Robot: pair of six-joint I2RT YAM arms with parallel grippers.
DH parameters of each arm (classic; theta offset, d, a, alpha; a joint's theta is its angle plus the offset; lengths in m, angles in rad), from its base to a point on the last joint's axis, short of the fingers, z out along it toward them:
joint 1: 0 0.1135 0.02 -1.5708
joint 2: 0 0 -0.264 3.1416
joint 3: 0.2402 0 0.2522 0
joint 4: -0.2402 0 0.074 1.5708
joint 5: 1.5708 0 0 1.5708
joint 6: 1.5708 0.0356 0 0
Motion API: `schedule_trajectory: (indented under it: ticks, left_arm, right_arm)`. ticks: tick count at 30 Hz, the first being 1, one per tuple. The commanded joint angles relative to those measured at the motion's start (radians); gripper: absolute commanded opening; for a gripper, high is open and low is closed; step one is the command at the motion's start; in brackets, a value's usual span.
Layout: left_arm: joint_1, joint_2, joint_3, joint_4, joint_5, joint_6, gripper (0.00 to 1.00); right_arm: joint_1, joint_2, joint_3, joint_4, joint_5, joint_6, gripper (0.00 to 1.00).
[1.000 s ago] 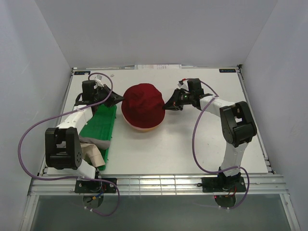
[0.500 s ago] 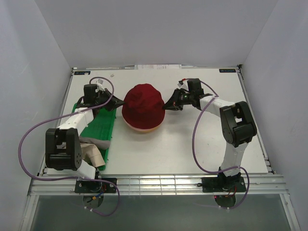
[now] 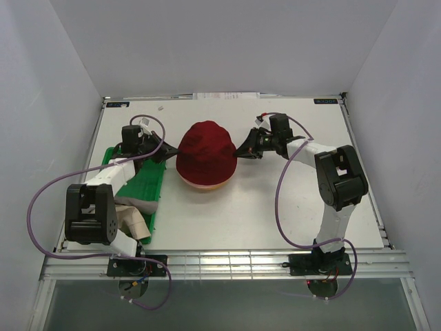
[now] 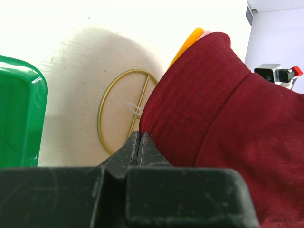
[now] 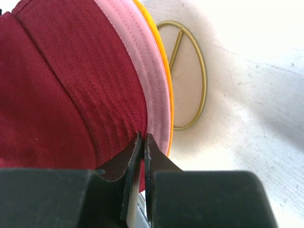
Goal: Stack the hats
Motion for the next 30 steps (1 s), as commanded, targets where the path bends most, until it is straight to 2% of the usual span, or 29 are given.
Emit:
schedule_trajectory:
  ticks: [1, 7, 13, 14, 18, 24, 30]
  left_arm:
    - [0.009, 0.003, -0.053, -0.104, -0.126, 0.074, 0.0]
    - [0.009, -0.008, -0.036, -0.115, -0.117, 0.09, 0.0]
    - [0.009, -0.026, 0.056, -0.194, -0.1, 0.119, 0.0]
    - [0.009, -0.031, 0.064, -0.201, -0.1, 0.122, 0.07]
    - [0.009, -0.051, 0.099, -0.236, -0.101, 0.134, 0.21]
    - [0.009, -0.052, 0.127, -0.27, -0.086, 0.148, 0.38]
    - [0.009, -0.083, 0.139, -0.29, -0.049, 0.148, 0.45]
  right_arm:
    - [-0.029, 0.019, -0.041, -0.053, 0.087, -0.065, 0.08]
    - [-0.028, -0.015, -0.033, -0.059, 0.09, -0.07, 0.08]
    - [-0.026, -0.053, 0.004, -0.087, 0.084, -0.07, 0.08]
    - [-0.025, -0.058, 0.007, -0.088, 0.082, -0.068, 0.09]
    - [-0.019, -0.076, 0.008, -0.085, 0.078, -0.059, 0.1]
    - [-0.013, -0.113, -0.021, -0.061, 0.072, -0.044, 0.11]
    - [-0.009, -0.13, -0.048, -0.035, 0.059, -0.036, 0.14]
